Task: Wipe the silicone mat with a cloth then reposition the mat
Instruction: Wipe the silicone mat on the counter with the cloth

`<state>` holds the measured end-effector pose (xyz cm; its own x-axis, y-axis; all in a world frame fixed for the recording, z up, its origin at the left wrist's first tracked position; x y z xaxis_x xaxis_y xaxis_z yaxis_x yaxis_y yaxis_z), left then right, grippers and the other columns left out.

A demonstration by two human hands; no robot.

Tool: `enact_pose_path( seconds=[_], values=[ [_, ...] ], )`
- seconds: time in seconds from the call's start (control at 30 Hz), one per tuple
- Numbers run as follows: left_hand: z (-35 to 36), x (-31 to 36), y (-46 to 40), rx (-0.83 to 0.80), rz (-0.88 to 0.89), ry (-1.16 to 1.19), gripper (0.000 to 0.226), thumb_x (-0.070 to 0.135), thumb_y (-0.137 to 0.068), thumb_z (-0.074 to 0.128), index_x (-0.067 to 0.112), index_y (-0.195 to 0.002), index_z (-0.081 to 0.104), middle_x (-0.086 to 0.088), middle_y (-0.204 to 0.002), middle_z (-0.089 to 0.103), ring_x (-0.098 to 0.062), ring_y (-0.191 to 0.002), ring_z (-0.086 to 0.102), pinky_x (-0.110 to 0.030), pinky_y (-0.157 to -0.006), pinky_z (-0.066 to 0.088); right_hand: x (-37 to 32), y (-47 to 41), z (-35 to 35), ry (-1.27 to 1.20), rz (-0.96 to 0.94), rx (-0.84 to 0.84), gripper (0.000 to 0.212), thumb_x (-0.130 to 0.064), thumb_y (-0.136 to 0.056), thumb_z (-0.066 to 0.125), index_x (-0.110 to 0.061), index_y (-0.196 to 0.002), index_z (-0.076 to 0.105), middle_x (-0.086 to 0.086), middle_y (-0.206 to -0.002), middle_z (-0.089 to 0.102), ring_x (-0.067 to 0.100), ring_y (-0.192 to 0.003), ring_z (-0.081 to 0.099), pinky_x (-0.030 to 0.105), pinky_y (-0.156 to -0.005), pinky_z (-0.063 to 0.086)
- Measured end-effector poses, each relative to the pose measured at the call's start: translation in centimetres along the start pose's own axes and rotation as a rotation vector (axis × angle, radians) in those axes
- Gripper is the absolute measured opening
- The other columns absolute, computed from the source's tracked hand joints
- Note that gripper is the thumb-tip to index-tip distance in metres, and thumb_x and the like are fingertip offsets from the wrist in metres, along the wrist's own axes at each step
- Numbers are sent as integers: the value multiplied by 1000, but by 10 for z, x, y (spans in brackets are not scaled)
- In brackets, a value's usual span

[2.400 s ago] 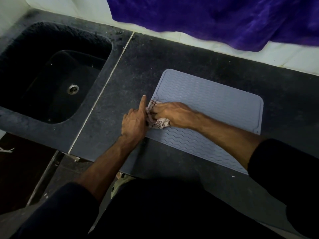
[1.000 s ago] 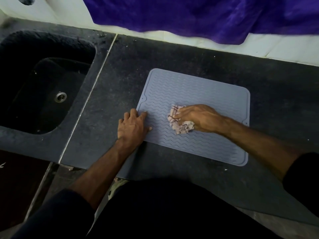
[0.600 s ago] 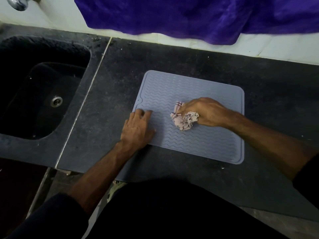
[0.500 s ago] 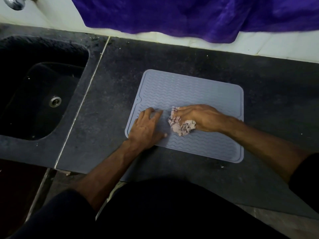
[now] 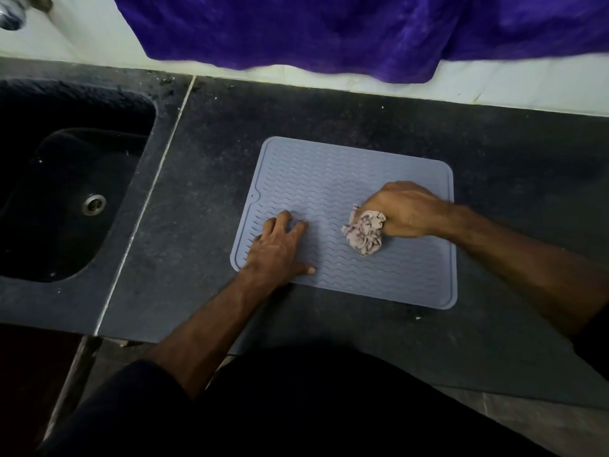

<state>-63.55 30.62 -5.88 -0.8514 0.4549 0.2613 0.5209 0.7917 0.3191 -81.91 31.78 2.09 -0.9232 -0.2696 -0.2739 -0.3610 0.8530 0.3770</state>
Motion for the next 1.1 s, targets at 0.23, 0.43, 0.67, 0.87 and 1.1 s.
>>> enact_pose_path(
  seconds=[0.23,0.43,0.67,0.87,1.1],
  values=[
    [2,-1,-4,-36,-9,-7,102,58,-64,77,33,-147,22,0,-153,7,-30,-139,15,-52,-106,34,-10,11,33,-16,-123,35,45,-14,-79,75,-21,-122,64,-5,-141,53,18,-136,42,36,-110,35],
    [0,0,-3,-45,-22,-3,102,56,-64,78,32,-147,23,-2,-154,8,-29,-140,15,-52,-107,33,21,38,43,51,-36,21,53,-20,-83,72,-27,-133,55,-2,-137,57,22,-130,50,41,-107,42],
    [-8,8,1,-51,-11,-42,101,54,-67,77,28,-148,22,-7,-154,10,-30,-140,16,-49,-109,30,32,32,9,-20,39,-8,25,-31,-85,69,-24,-108,71,-2,-102,74,17,-94,67,34,-85,53],
    [-9,42,-5,-77,184,-155,109,33,-73,79,32,-152,4,-8,-159,-1,-33,-146,1,-48,-117,13,12,26,18,-84,-80,110,47,-20,-79,77,-23,-124,63,-2,-136,58,19,-128,52,42,-103,46],
    [-6,31,-13,-196,122,-78,103,31,-70,82,40,-149,16,-1,-159,-1,-30,-145,3,-53,-110,27,33,52,53,20,-46,67,51,-18,-84,70,-26,-132,55,-2,-139,55,23,-132,49,44,-104,45]
  ],
)
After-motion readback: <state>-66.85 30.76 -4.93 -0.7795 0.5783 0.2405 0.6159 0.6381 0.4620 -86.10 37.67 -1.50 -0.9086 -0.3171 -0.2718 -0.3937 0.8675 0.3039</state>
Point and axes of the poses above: each hand's wrist, its own y-axis away from the middle knuckle, its own z-axis out of the palm, x = y × z, the point moved 8 cm from there along -y, towards the middle knuckle
